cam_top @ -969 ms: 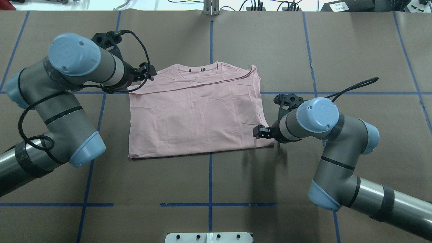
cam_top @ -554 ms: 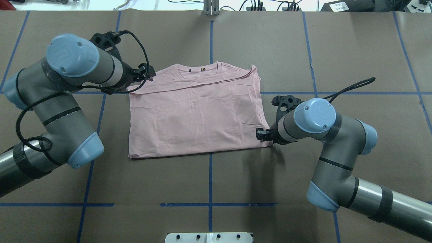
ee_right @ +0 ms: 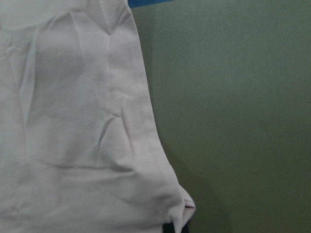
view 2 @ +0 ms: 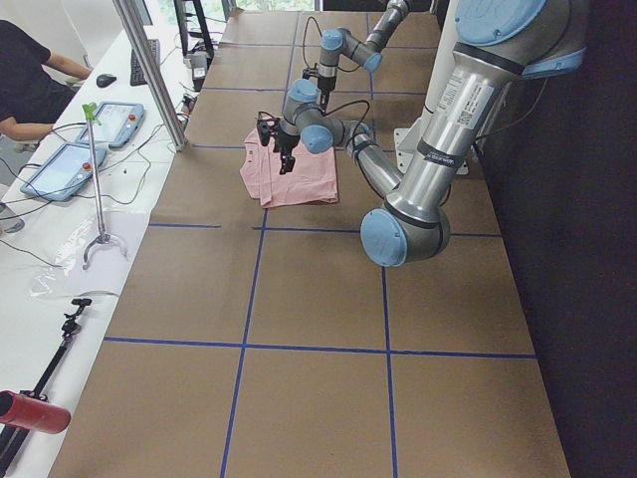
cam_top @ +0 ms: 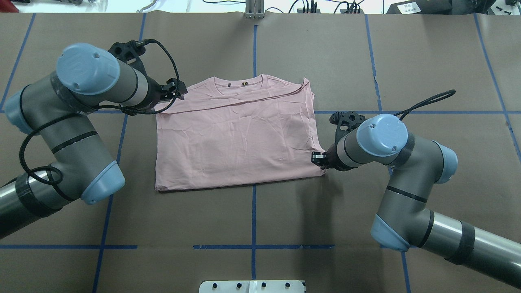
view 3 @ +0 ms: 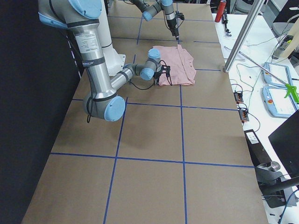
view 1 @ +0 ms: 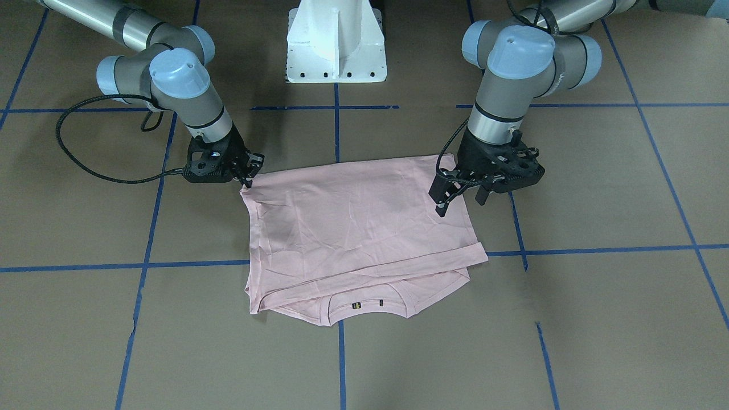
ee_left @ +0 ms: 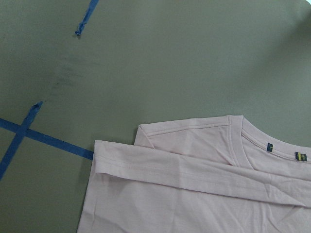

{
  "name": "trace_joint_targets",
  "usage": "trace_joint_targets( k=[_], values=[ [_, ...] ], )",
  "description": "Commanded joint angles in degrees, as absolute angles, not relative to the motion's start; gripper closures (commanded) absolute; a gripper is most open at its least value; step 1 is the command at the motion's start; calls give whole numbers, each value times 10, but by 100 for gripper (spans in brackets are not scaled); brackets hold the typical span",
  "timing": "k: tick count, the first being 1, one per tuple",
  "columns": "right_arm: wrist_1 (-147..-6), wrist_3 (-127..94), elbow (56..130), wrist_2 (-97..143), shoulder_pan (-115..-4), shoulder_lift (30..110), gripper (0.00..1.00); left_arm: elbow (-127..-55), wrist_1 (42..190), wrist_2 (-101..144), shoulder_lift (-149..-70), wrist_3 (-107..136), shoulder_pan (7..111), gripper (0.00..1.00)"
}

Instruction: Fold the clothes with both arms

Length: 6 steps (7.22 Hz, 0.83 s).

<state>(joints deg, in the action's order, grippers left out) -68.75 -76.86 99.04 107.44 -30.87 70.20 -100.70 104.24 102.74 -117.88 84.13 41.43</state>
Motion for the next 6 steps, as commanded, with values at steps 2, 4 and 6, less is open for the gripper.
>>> trace_joint_targets(
  k=[2, 4, 6],
  values=[
    [-730, -780, 1130, 1078, -290, 806, 100, -1019, 1042, 1026, -1179, 859, 402, 0],
    [-754, -836, 1199, 1095, -212, 886, 100, -1032, 1042, 1025, -1179, 868, 389, 0],
    [-754, -933, 1245, 1081, -91, 944, 100, -1042, 1042, 1022, -1175, 887, 371, 0]
  ],
)
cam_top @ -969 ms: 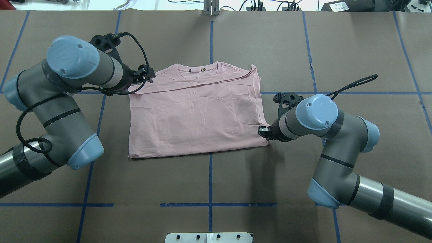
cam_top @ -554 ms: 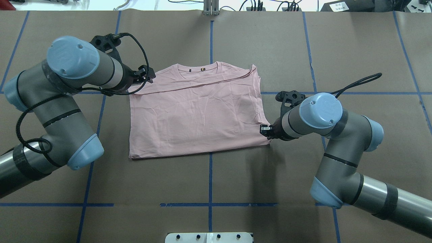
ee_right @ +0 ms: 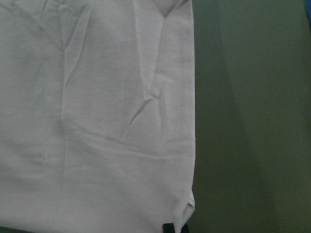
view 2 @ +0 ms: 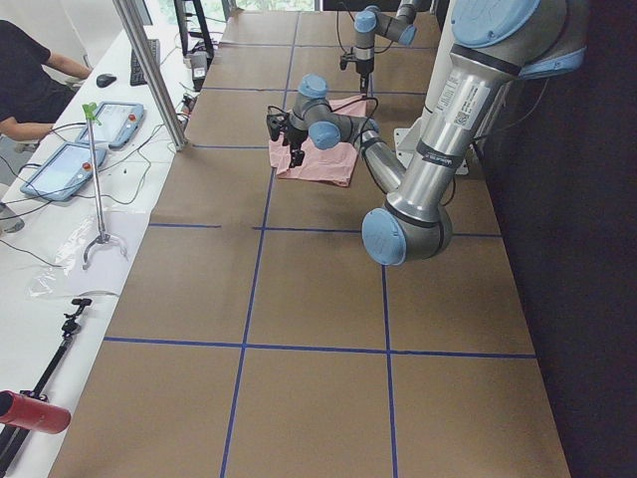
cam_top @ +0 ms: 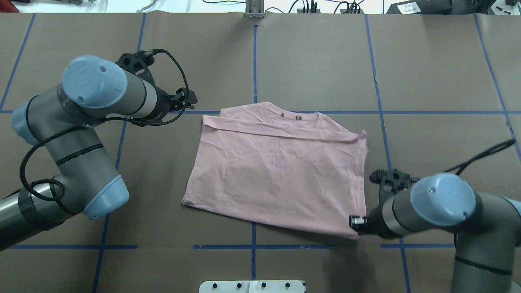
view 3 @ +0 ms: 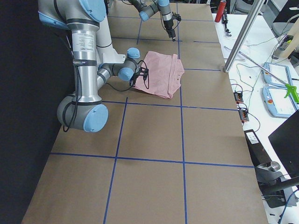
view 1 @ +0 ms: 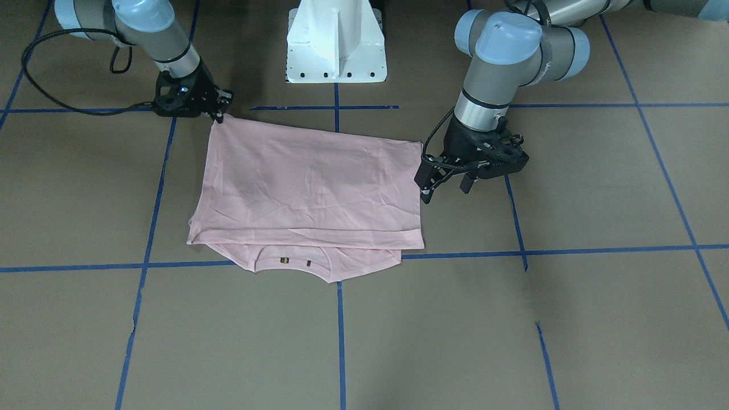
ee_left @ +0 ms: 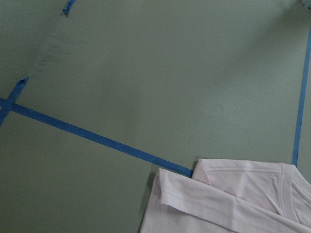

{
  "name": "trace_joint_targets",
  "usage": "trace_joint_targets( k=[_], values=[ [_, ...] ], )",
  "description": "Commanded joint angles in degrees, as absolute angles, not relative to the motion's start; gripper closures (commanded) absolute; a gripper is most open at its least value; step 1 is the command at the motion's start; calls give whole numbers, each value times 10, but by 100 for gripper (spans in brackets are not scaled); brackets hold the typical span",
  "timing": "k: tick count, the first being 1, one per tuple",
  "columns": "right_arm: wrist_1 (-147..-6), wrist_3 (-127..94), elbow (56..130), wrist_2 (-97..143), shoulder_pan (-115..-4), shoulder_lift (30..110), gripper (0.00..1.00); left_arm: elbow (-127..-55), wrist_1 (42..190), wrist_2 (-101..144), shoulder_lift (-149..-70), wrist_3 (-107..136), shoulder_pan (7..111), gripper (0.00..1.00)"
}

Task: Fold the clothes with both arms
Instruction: 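Drag the grasped corner toward the robot with the right gripper, rotating the shirt, then lower the left gripper to the folded shirt edge while the right holds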

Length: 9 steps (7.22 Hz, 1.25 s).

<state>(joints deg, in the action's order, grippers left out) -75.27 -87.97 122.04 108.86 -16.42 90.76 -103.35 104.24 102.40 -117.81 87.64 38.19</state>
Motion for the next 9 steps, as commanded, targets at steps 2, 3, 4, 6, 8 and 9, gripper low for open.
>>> trace_joint_targets(
  k=[2, 3, 4, 6, 8, 9],
  values=[
    [-752, -971, 1272, 1063, -76, 948, 1, -1065, 1042, 1024, -1167, 900, 339, 0],
    [-747, -990, 1297, 1026, -82, 946, 0, -1070, 1039, 1025, -1166, 960, 307, 0],
    [-745, -987, 1310, 1014, -119, 938, 0, -1074, 1006, 1022, -1168, 1034, 264, 0],
    [-744, -984, 1310, 1012, -176, 893, 0, -1082, 918, 975, -1181, 1128, 192, 2],
    [-745, -983, 1306, 1010, -182, 868, 0, -1074, 915, 964, -1175, 1156, 164, 7],
    [-745, -983, 1305, 1010, -184, 867, 0, -1071, 915, 955, -1174, 1156, 163, 9]
  ],
)
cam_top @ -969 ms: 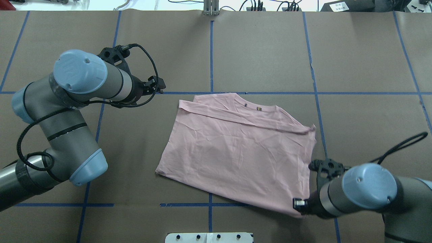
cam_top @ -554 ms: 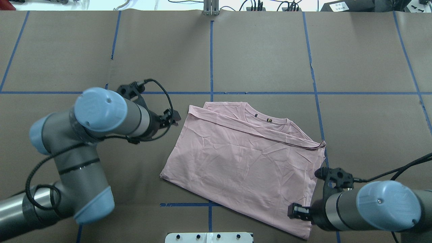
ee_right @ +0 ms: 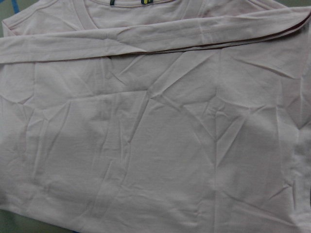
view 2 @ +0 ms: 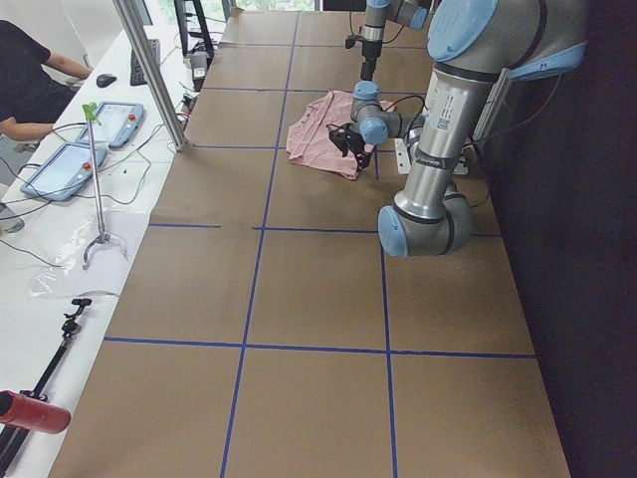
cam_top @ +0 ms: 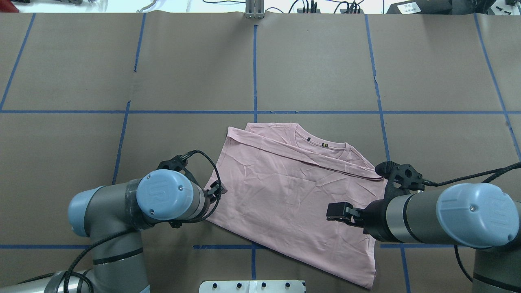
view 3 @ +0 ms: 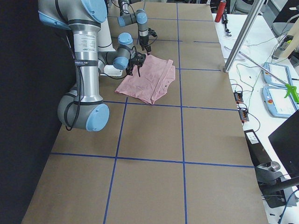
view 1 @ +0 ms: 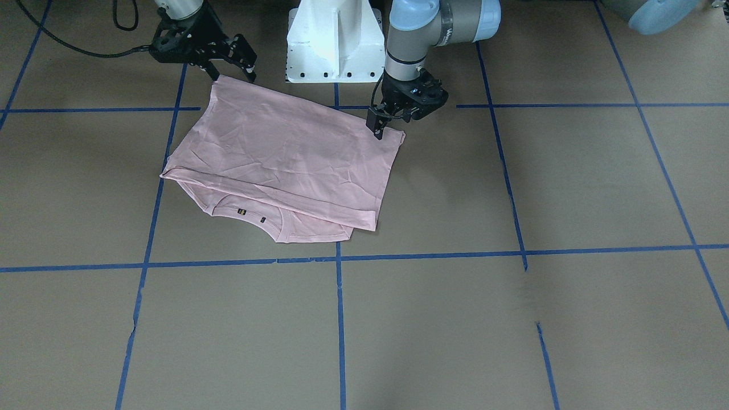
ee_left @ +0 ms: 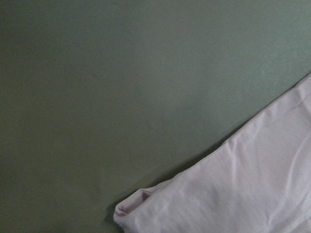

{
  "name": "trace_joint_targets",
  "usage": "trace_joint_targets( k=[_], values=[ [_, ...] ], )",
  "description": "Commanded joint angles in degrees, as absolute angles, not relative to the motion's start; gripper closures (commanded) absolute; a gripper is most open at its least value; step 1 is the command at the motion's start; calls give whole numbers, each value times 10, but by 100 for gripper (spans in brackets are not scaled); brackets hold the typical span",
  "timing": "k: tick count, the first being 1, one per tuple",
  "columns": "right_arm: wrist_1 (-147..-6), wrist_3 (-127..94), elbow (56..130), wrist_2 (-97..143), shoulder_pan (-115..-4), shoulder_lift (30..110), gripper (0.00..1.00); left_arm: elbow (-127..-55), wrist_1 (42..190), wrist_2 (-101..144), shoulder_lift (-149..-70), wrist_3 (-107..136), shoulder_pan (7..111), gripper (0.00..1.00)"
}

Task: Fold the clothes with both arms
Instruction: 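Lower the left gripper to the folded shirt edge while the right holds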

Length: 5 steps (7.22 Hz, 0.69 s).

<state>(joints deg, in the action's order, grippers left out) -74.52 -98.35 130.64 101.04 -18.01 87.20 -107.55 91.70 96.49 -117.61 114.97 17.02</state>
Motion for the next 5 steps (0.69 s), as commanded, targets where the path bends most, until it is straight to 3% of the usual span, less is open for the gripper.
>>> trace_joint_targets(
  k=[1, 5],
  values=[
    [-745, -983, 1304, 1010, -185, 867, 0, -1069, 916, 955, -1174, 1157, 159, 11],
    [-745, -983, 1304, 1011, -187, 867, 0, -1049, 916, 944, -1174, 1156, 158, 19]
  ],
)
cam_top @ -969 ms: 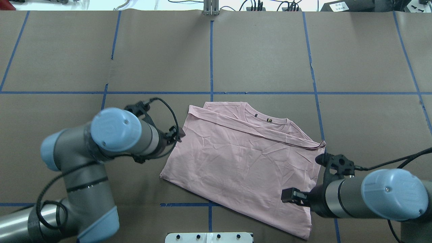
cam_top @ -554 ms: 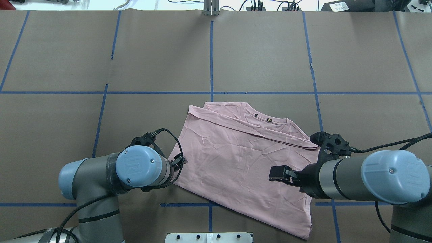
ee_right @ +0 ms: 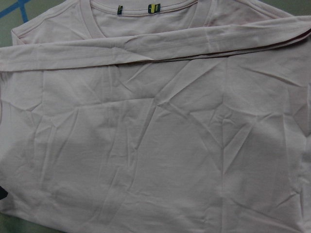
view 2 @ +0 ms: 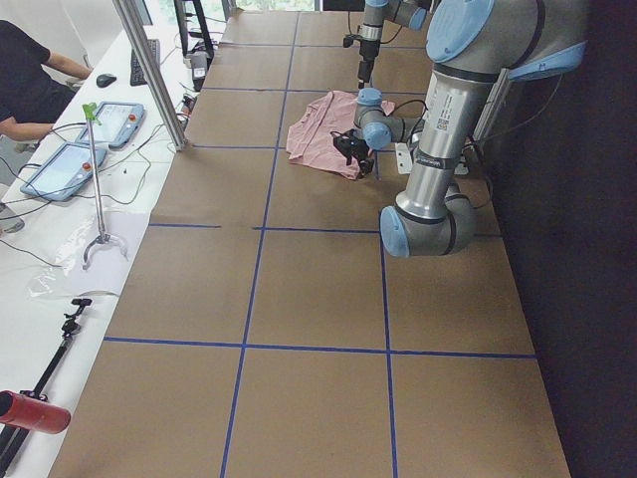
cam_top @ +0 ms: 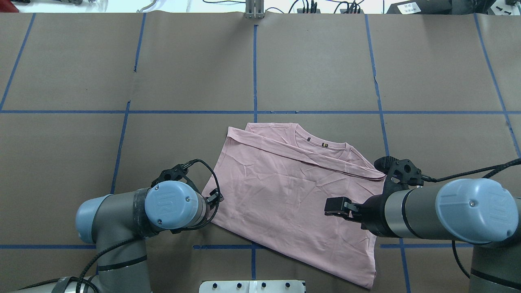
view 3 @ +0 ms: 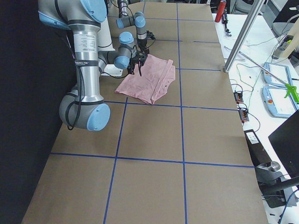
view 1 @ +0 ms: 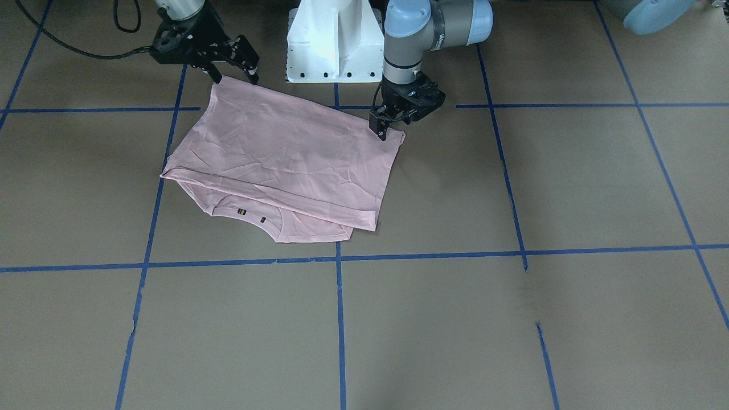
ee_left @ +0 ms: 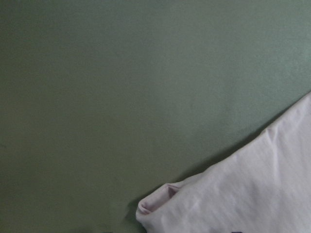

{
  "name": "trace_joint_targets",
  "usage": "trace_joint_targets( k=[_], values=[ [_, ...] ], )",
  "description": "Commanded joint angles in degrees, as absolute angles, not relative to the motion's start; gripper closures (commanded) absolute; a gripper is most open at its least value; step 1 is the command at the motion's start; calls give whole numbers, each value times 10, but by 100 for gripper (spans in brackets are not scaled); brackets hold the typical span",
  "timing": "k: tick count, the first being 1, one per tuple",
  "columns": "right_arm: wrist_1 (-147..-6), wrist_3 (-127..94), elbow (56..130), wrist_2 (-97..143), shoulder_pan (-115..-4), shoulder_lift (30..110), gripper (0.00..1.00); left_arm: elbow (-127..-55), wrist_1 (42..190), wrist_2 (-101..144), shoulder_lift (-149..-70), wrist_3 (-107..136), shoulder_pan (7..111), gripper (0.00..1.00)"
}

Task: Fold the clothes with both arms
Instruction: 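Lower the left gripper to the folded shirt edge while the right holds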

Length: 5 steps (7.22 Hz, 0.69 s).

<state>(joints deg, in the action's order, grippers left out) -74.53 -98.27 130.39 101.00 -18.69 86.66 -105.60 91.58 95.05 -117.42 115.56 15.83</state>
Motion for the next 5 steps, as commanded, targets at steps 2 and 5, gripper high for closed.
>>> trace_joint_targets(
  k=[2, 5],
  values=[
    [-745, -983, 1304, 1012, -189, 867, 0, -1049, 916, 944, -1174, 1157, 158, 35],
    [-745, -983, 1304, 1014, -192, 866, 0, -1049, 917, 942, -1173, 1156, 158, 100]
  ],
)
